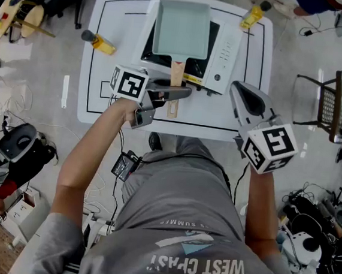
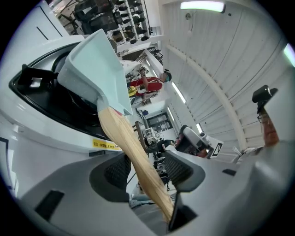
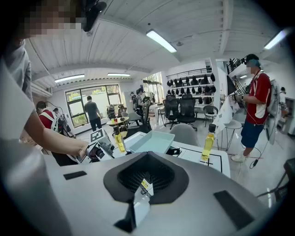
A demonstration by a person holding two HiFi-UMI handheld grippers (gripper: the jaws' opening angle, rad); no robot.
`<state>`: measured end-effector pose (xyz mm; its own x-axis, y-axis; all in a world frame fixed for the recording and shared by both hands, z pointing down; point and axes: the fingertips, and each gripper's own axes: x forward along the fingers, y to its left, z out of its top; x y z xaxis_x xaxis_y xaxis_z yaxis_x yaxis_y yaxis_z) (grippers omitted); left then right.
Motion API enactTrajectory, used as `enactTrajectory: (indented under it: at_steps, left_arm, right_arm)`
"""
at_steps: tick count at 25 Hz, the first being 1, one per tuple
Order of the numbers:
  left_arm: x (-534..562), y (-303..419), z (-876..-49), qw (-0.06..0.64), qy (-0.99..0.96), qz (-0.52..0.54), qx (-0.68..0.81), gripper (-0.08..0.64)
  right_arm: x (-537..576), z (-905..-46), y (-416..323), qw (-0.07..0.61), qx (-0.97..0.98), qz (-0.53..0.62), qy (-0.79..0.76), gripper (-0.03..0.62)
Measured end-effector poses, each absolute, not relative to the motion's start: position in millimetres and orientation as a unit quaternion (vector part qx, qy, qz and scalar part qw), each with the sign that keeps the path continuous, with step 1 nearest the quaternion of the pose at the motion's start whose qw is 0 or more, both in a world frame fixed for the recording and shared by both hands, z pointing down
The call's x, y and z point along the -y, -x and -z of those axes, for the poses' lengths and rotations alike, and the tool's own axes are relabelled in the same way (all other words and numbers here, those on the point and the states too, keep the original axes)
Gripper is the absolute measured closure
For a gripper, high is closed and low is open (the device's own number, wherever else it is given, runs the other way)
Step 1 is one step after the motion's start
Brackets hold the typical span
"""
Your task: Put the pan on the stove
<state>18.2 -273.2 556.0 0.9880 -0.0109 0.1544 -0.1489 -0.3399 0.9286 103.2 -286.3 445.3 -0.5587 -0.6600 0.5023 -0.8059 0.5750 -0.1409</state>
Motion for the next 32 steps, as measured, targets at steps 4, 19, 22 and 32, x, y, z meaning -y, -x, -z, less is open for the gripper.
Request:
enactTrajectory:
  at_steps: [4, 19, 22, 32]
  left_arm:
    - [273, -13, -555, 0.566, -0.82, -0.062, 0.054, 0.327]
    - [268, 21, -546, 0.55, -0.828, -0.072, 0.085, 0.307]
    - [266, 40, -539, 0.544, -0.83, -0.074, 0.101, 0.307]
    - [237, 102, -456, 0.428, -0.889, -0.087, 0.136, 0.307]
  right_arm:
    - [283, -443, -102, 0.201, 0.865, -0.178, -0.424, 0.58]
    - [274, -431, -95, 0.195, 0.868, -0.17, -0.425, 0.58]
    - [272, -425, -91, 0.192, 0.87, -0.164, -0.424, 0.58]
    - [253, -399, -78, 0.181, 0.875, -0.148, -0.424, 0.58]
